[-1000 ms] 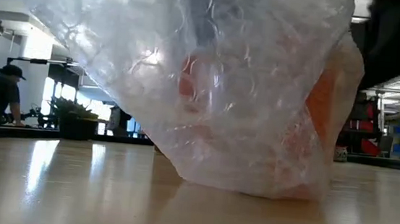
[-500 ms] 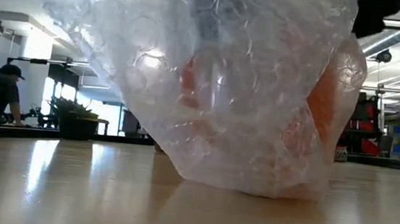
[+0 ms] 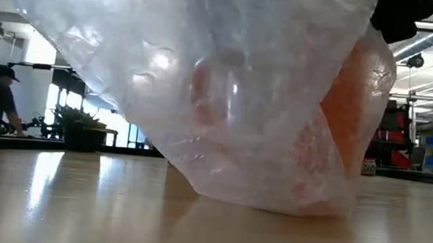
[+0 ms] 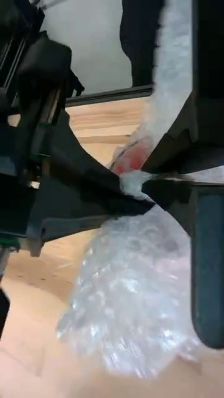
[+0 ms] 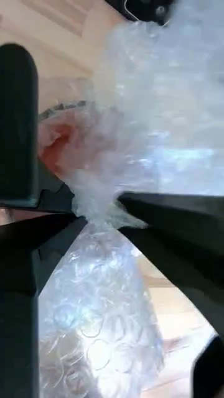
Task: Wrap mug
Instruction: Wrap the orange mug with the transparent bubble wrap
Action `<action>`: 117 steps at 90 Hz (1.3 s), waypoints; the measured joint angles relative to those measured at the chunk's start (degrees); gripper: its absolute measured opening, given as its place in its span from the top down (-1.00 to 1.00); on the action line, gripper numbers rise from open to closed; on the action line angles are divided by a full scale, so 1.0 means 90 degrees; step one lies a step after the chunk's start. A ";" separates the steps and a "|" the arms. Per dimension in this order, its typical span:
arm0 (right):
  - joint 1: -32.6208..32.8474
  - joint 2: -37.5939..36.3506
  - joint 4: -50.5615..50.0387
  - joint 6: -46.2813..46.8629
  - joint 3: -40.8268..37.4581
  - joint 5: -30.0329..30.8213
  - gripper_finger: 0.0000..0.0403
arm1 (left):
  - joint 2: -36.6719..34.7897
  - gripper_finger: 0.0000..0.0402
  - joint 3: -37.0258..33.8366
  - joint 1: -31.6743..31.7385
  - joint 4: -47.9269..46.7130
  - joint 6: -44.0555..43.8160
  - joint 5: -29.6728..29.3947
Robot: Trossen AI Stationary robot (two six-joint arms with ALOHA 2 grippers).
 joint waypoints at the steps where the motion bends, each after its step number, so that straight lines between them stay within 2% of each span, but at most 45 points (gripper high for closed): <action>1: 0.0002 0.0000 -0.0006 -0.0001 -0.0002 -0.0004 1.00 | -0.0011 0.96 0.0000 0.0000 0.0001 0.0001 -0.0007; 15: 0.0023 0.0000 -0.0049 -0.0001 -0.0014 -0.0072 1.00 | -0.0138 0.85 0.0002 0.0051 -0.0098 0.0021 0.0008; 29: 0.0018 0.0002 -0.0043 0.0016 -0.0014 -0.0073 1.00 | -0.0302 0.54 0.0003 0.0083 -0.0282 0.0030 0.0232; 35: 0.0016 0.0005 -0.0038 0.0018 -0.0014 -0.0071 1.00 | -0.0482 0.39 0.0049 0.0083 -0.0591 0.0005 0.0361; 42: 0.0016 0.0005 -0.0034 0.0018 -0.0016 -0.0068 1.00 | -0.0712 0.27 0.0111 0.0002 -0.1219 -0.0265 0.0208; 55: 0.0016 0.0007 -0.0024 0.0018 -0.0016 -0.0066 1.00 | -0.1069 0.18 0.0028 -0.0394 -0.2241 -0.0947 -0.0245; 66: 0.0016 0.0010 -0.0017 0.0018 -0.0016 -0.0060 1.00 | -0.1042 0.22 -0.0265 -0.0720 -0.2134 -0.1283 -0.0201; 80: 0.0011 0.0012 0.0033 -0.0001 -0.0021 -0.0042 1.00 | -0.0717 0.39 -0.0762 -0.0848 -0.0565 -0.1274 0.0176; 86: 0.0011 0.0013 0.0080 -0.0025 -0.0022 -0.0041 1.00 | -0.0604 0.49 -0.0847 -0.0802 0.0214 -0.1024 0.0096; 99: 0.0011 0.0017 0.0087 -0.0045 -0.0030 -0.0044 1.00 | -0.0558 0.68 -0.0867 -0.0634 0.1473 -0.0172 -0.0594; 107: 0.0013 0.0027 0.0120 -0.0048 -0.0033 -0.0071 1.00 | -0.0535 0.77 -0.0887 -0.0514 0.1580 0.0073 -0.0869; 117: 0.0014 0.0024 0.0118 -0.0039 -0.0029 -0.0059 1.00 | -0.0375 0.85 -0.0957 -0.0332 0.1621 -0.0055 -0.0724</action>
